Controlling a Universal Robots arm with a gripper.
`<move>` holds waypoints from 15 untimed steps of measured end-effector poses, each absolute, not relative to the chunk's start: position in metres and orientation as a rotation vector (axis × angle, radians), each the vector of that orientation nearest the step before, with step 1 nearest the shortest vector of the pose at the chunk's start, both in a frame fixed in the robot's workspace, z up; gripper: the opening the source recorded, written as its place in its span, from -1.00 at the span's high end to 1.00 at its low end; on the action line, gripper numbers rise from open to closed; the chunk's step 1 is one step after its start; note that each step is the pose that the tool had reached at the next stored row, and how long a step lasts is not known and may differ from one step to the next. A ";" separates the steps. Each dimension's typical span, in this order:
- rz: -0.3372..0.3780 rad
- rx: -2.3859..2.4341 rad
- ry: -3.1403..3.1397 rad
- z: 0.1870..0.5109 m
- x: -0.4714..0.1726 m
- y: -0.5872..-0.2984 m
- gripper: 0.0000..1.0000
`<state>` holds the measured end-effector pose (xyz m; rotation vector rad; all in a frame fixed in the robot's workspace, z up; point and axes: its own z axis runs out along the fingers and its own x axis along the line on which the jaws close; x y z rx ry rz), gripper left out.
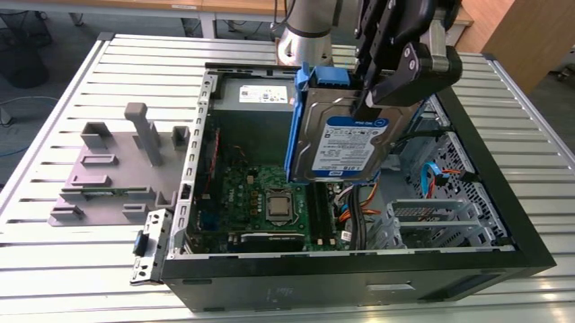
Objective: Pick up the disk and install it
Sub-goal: 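Pick up the disk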
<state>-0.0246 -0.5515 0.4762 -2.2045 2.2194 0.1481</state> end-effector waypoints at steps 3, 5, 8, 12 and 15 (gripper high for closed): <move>0.148 -2.204 2.219 0.476 -0.025 -0.555 0.31; 0.148 -2.204 2.220 0.476 -0.025 -0.556 0.31; 0.148 -2.204 2.219 0.476 -0.025 -0.557 0.31; 0.148 -2.204 2.219 0.476 -0.025 -0.557 0.31; 0.148 -2.204 2.219 0.476 -0.025 -0.558 0.31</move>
